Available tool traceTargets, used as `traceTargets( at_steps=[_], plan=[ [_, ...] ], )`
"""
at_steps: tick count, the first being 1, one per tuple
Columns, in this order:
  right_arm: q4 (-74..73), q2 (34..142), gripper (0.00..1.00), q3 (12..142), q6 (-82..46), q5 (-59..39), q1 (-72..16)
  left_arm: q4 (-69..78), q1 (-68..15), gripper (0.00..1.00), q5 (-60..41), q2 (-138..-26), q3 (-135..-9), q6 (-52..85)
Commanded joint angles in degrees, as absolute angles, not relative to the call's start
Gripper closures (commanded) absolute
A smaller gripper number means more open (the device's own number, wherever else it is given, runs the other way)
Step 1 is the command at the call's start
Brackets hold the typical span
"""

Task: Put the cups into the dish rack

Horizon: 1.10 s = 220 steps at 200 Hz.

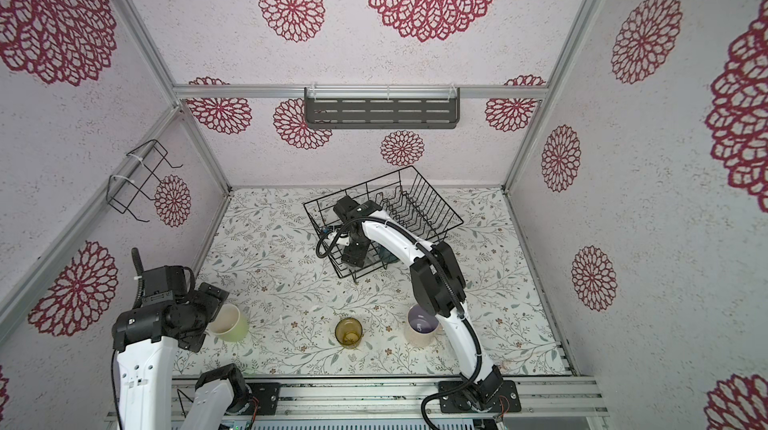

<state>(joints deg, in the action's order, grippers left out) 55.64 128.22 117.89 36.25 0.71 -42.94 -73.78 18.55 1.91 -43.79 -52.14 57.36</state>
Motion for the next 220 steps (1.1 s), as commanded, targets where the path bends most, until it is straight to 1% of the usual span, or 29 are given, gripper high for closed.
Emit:
traceTargets(
  at_steps=[1,39,62,68,84,94,108,144,175,200,220],
  plan=[
    [57.2,122.4,0.02,116.1,35.7,0.1,-43.6,-78.4,19.1,0.03,7.5,-44.1,-53.7,60.2],
    [54.8,118.9,0.01,114.3,34.8,-1.6,-43.6,-79.9,19.1,0.02,7.5,-46.2,-54.9,59.3],
    [54.3,117.2,0.01,113.5,33.7,-2.1,-43.6,-78.1,19.1,0.0,4.8,-45.0,-54.1,59.0],
    [53.9,116.7,0.01,113.2,33.4,-2.0,-43.6,-77.6,19.1,0.02,3.9,-44.7,-53.8,59.0],
    [51.7,114.8,0.01,111.7,31.9,-0.9,-43.6,-75.9,19.1,0.15,2.0,-44.1,-52.7,58.3],
    [49.5,113.1,0.01,110.4,30.2,-0.6,-43.6,-75.6,19.0,0.17,1.4,-44.2,-51.7,59.0],
    [45.5,110.1,0.01,108.2,27.4,-1.6,-43.6,-75.0,19.0,0.17,0.2,-44.5,-50.3,59.3],
    [29.6,97.9,0.01,96.7,19.9,-3.7,-43.6,-72.2,18.0,0.18,-0.2,-45.2,-47.6,59.1],
    [16.1,87.5,0.01,85.0,15.0,-3.1,-43.6,-71.3,14.3,0.18,0.7,-48.5,-47.2,58.5],
    [10.8,82.3,0.01,79.0,13.0,-2.5,-43.6,-68.8,10.1,0.17,2.7,-50.4,-47.4,59.4],
    [9.1,80.7,0.01,76.6,12.4,-2.6,-43.5,-68.2,8.4,0.17,3.6,-52.9,-47.4,60.7]
  ],
)
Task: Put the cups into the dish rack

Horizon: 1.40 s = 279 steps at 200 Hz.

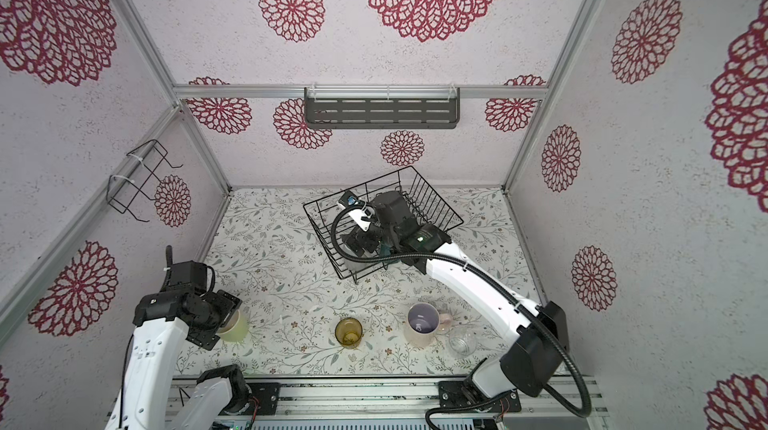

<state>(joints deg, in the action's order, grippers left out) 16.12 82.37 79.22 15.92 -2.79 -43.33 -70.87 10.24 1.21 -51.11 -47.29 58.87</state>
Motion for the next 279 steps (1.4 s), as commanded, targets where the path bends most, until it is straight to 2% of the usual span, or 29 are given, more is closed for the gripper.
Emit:
traceTargets(
  at_steps=[1,131,172,226,279],
  plan=[
    [9.1,80.7,0.01,76.6,12.3,-2.6,-43.6,-68.1,8.4,0.17,3.7,-53.0,-47.3,60.8],
    [7.2,77.4,0.01,72.5,6.3,-3.4,-43.6,-54.1,6.0,0.19,1.2,-63.6,-42.0,57.2],
    [7.1,75.8,0.01,71.3,6.6,-2.8,-43.5,-57.3,5.7,0.19,3.8,-63.1,-46.3,55.4],
    [8.0,75.0,0.01,70.2,7.4,-2.5,-43.6,-69.9,5.6,0.17,10.7,-59.8,-56.5,58.6],
    [7.9,75.3,0.01,70.1,7.7,-2.8,-43.6,-68.6,5.6,0.16,6.8,-57.4,-57.2,58.0]
  ],
)
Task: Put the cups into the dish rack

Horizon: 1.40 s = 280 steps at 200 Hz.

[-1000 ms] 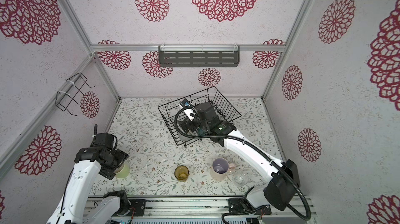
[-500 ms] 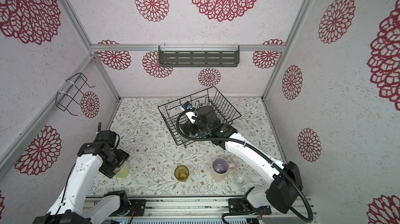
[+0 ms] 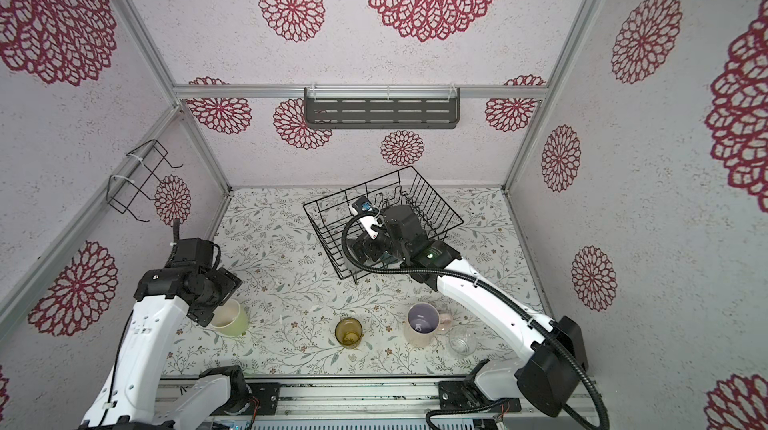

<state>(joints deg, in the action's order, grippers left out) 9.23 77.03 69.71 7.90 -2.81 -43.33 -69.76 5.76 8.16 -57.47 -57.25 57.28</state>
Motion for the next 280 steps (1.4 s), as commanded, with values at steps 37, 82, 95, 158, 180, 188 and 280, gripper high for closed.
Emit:
traceTargets(
  at_steps=[37,82,95,158,180,188,280],
  plan=[
    [8.5,75.7,0.01,70.3,7.1,-2.9,-43.6,-65.3,5.6,0.2,5.8,-62.3,-56.9,55.5],
    [8.9,75.0,0.01,69.6,7.2,-1.9,-43.5,-57.6,5.6,0.27,4.2,-67.2,-52.1,52.4],
    [8.8,75.0,0.01,69.3,7.2,-2.0,-43.6,-55.7,5.6,0.32,4.7,-68.2,-50.8,51.8],
    [8.1,74.6,0.01,67.8,7.0,-1.5,-43.6,-50.5,5.6,0.43,2.9,-72.8,-46.0,50.8],
    [7.8,74.6,0.01,67.1,6.2,-1.4,-43.6,-50.0,5.3,0.45,0.1,-74.2,-45.7,50.7],
    [7.3,74.5,0.01,66.6,6.0,-1.4,-43.5,-50.0,5.0,0.49,0.4,-74.3,-45.6,50.7],
    [-0.9,70.1,0.01,56.6,-1.0,6.2,-43.5,-48.8,-0.1,0.97,-5.3,-70.8,-45.7,53.4]
  ],
)
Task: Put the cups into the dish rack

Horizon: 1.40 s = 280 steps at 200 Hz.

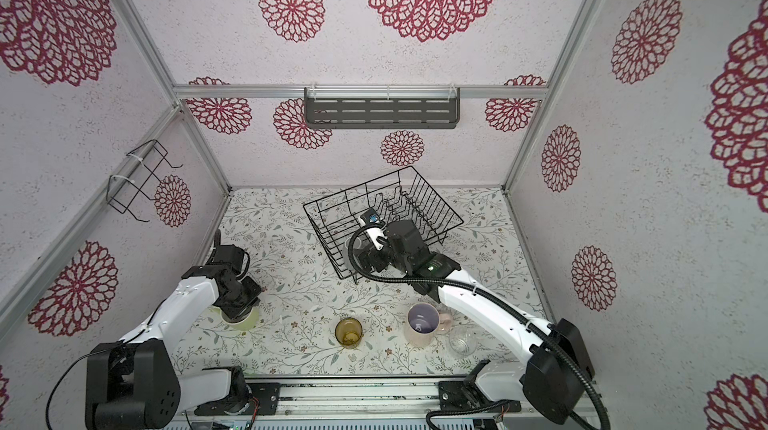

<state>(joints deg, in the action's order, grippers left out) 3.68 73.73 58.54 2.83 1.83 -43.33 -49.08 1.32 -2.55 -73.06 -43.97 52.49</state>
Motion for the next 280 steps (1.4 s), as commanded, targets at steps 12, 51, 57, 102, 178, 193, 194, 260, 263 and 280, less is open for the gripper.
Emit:
traceTargets(
  at_steps=[12,51,57,102,178,193,194,260,263,280],
  plan=[
    [-1.8,68.8,0.01,54.7,-1.5,7.1,-43.5,-50.4,-0.7,0.97,-5.4,-69.3,-47.2,53.5],
    [-4.0,65.1,0.01,50.0,-2.9,9.4,-43.5,-51.3,-3.2,0.99,-10.0,-64.1,-51.8,52.0],
    [-4.3,64.7,0.01,49.5,-3.3,9.2,-43.5,-50.8,-3.8,1.0,-11.5,-63.4,-52.4,51.5],
    [-7.5,64.2,0.01,46.7,-8.4,3.8,-43.5,-41.8,-8.0,1.0,-24.3,-58.5,-55.3,50.0],
    [-6.1,63.3,0.01,47.3,-32.8,-9.3,-43.2,-28.5,-16.6,1.0,-37.2,-57.0,-58.2,45.7],
    [-4.9,63.6,0.01,49.4,-38.7,-13.3,-42.9,-22.5,-18.0,1.0,-40.2,-57.6,-56.9,47.5],
    [-4.8,63.6,0.01,49.5,-39.1,-13.4,-42.9,-22.1,-18.1,1.0,-40.3,-57.6,-56.8,47.7],
    [-29.0,67.2,0.01,45.5,-83.6,-29.7,-38.7,-11.2,-22.0,0.99,-43.6,-58.3,-55.8,48.1],
    [-30.9,67.6,0.01,45.1,-85.8,-30.0,-38.6,-10.6,-22.2,0.99,-43.7,-58.3,-55.7,48.2],
    [-39.4,69.5,0.01,43.7,-92.2,-30.7,-38.6,-7.0,-22.8,0.99,-44.0,-58.4,-54.8,49.2]
  ],
)
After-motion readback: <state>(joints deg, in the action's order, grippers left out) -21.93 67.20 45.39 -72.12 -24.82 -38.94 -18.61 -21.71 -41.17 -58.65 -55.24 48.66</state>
